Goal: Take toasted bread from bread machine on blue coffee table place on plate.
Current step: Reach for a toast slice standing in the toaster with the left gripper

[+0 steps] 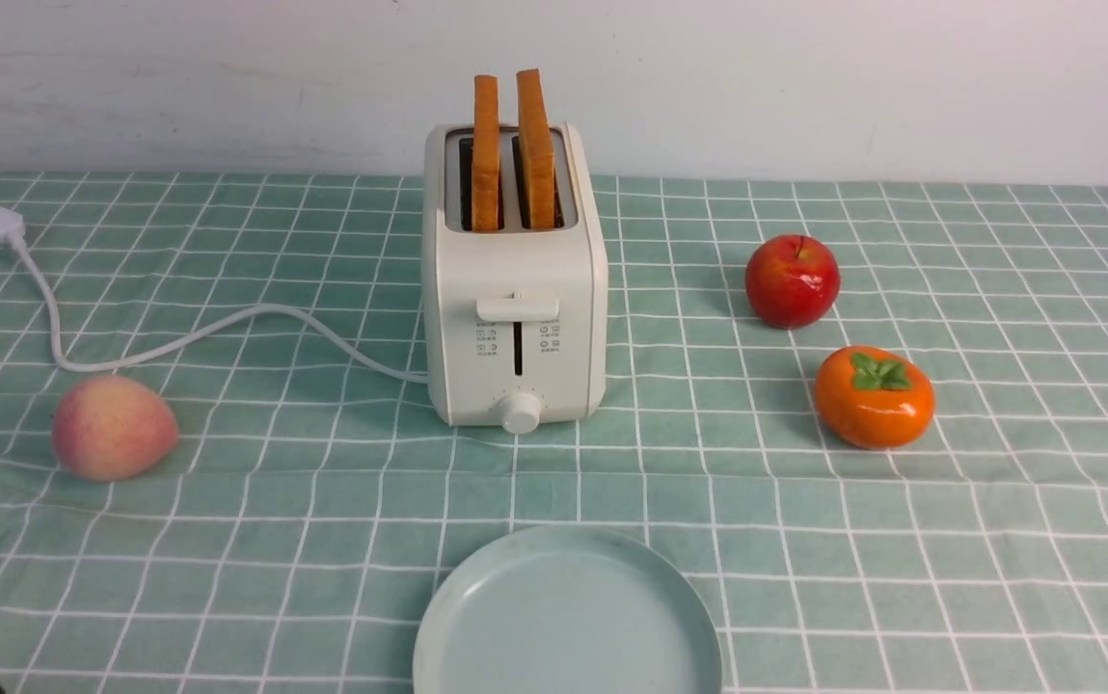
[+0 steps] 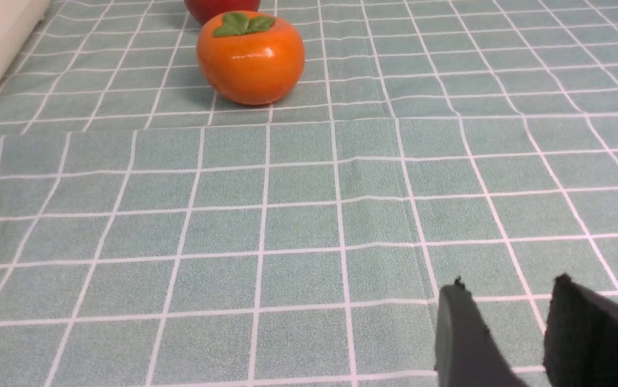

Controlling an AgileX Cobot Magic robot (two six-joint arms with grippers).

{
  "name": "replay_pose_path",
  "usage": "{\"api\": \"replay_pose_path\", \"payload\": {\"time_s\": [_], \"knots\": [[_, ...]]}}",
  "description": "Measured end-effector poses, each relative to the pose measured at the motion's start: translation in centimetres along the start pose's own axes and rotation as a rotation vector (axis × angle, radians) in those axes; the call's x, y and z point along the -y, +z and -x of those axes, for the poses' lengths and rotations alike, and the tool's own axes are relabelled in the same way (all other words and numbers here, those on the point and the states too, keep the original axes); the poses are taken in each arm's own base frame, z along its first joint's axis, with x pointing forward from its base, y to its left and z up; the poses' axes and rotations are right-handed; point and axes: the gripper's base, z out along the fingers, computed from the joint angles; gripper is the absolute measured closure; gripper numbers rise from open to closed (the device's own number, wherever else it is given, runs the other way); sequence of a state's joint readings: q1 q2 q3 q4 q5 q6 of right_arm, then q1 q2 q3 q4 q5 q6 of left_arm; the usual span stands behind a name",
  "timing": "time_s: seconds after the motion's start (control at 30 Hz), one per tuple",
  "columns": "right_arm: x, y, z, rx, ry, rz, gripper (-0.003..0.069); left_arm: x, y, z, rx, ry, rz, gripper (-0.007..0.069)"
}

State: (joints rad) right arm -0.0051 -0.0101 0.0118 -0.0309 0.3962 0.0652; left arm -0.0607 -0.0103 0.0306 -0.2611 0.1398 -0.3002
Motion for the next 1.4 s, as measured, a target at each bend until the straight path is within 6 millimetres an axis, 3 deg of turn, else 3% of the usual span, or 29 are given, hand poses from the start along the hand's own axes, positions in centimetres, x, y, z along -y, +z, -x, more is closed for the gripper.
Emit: {"api": "replay_pose_path", "payload": {"time_s": [0.2, 0.4, 0.47, 0.53, 0.63, 0.7, 0.73, 0.77, 0.87, 1.0, 1.13, 1.27, 1.3, 1.37, 1.4], "knots": [[0.0, 0.0, 0.0, 0.0, 0.0, 0.0, 0.0419, 0.4, -0.1, 1.2, 0.128, -0.243, -0.057, 0.0386], [-0.1, 0.0, 0.1, 0.018, 0.029, 0.01, 0.0419, 0.4, -0.1, 1.4, 0.145, -0.33, -0.066, 0.0386], [-0.3, 0.1, 0.2, 0.041, 0.104, 0.032, 0.0419, 0.4, -0.1, 1.5, 0.156, -0.341, -0.068, 0.0386], [-0.7, 0.0, 1.0, 0.121, 0.377, 0.1, 0.0419, 0.3, -0.2, 2.0, 0.214, -0.405, -0.08, 0.0402], [-0.8, -0.1, 1.8, 0.197, 0.606, 0.152, 0.0419, 0.6, -0.5, 2.9, 0.273, -0.469, -0.105, 0.0474], [-0.7, -0.2, 2.1, 0.221, 0.687, 0.169, 0.0419, 1.2, -0.8, 3.9, 0.296, -0.472, -0.132, 0.053], [-0.7, -0.3, 2.4, 0.252, 0.774, 0.186, 0.0419, 2.4, -1.4, 5.5, 0.323, -0.442, -0.173, 0.0618], [-0.6, -0.3, 2.4, 0.258, 0.8, 0.191, 0.0419, 3.0, -1.8, 6.3, 0.334, -0.425, -0.194, 0.0636], [-0.6, -0.3, 2.6, 0.27, 0.85, 0.2, 0.0419, 5.8, -3.4, 9.6, 0.343, -0.327, -0.259, 0.0638], [-0.6, -0.3, 2.6, 0.271, 0.861, 0.203, 0.0419, 8.1, -3.8, 12.0, 0.238, -0.239, -0.248, 0.0638], [-1.4, -0.9, 3.3, 0.185, 0.878, 0.26, 0.0419, 10.4, -0.8, 14.0, -0.147, -0.11, -0.075, 0.0638], [-2.7, -3.1, 6.6, 0.075, 0.774, 0.36, 0.0448, 10.5, 3.8, 13.9, -0.511, 0.011, 0.086, 0.0638], [-2.8, -3.0, 6.5, 0.057, 0.768, 0.359, 0.0448, 10.5, 3.8, 13.9, -0.513, 0.012, 0.085, 0.0638], [-3.7, -3.6, 9.2, -0.09, 0.625, 0.384, 0.0543, 10.3, 8.1, 13.0, -0.681, 0.059, 0.09, 0.0638], [-4.0, -3.6, 9.8, -0.159, 0.557, 0.394, 0.058, 10.5, 9.3, 12.8, -0.718, 0.049, 0.071, 0.0638]]}}
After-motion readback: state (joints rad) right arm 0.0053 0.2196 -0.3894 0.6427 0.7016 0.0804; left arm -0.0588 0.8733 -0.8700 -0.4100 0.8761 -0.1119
